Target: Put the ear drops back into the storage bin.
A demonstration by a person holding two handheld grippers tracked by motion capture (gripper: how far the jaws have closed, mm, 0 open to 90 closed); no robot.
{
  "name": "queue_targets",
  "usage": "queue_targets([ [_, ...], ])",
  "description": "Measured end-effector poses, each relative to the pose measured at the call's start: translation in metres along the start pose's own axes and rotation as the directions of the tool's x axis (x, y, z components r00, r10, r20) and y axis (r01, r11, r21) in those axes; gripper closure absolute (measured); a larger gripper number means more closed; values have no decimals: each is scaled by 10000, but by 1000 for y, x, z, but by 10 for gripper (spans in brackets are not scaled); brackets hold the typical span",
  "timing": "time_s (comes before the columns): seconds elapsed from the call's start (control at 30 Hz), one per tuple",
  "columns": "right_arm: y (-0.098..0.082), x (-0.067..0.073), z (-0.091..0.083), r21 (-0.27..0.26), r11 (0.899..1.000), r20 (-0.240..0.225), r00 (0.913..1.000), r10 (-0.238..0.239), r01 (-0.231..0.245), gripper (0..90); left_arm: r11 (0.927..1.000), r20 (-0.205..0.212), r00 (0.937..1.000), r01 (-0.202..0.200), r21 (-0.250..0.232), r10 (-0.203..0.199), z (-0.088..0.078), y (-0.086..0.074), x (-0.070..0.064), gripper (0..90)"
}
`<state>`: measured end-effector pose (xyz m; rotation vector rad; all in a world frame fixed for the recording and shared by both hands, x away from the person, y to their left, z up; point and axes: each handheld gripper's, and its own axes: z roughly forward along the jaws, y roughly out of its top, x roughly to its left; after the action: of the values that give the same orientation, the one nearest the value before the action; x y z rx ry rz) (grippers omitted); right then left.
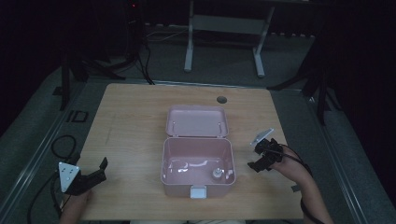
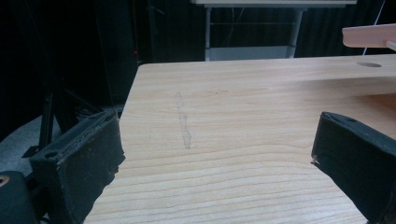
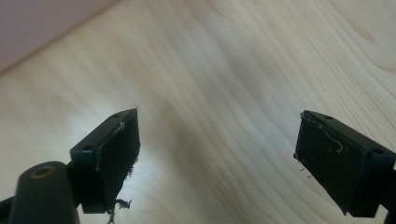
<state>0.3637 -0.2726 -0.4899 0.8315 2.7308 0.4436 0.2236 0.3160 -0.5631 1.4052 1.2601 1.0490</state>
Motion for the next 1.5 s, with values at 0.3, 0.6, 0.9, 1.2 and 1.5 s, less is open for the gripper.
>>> queue_targets([
  [0.3,-26,-3,6,-1325,9833,1141,9836,1399,-1245,129,10000,0,10000,2,-10,-2,0,0,0,20],
  [0.6,-48,-3,12,-2130,9471,1685,9458,2775,-2399,126,10000,6,10000,8,-25,-8,0,0,0,20],
  [0.9,-67,2,16,-3724,8547,2483,8486,4672,-3617,126,10000,-4,10000,8,-8,-8,0,0,0,20],
  [1.2,-76,11,28,-4370,8062,2615,8013,5381,-3988,124,10000,11,10000,21,-20,-21,0,0,0,20],
  [1.5,-84,24,29,-5794,7274,3047,7300,6118,-3678,122,10000,14,10000,13,-24,-13,0,0,0,20],
])
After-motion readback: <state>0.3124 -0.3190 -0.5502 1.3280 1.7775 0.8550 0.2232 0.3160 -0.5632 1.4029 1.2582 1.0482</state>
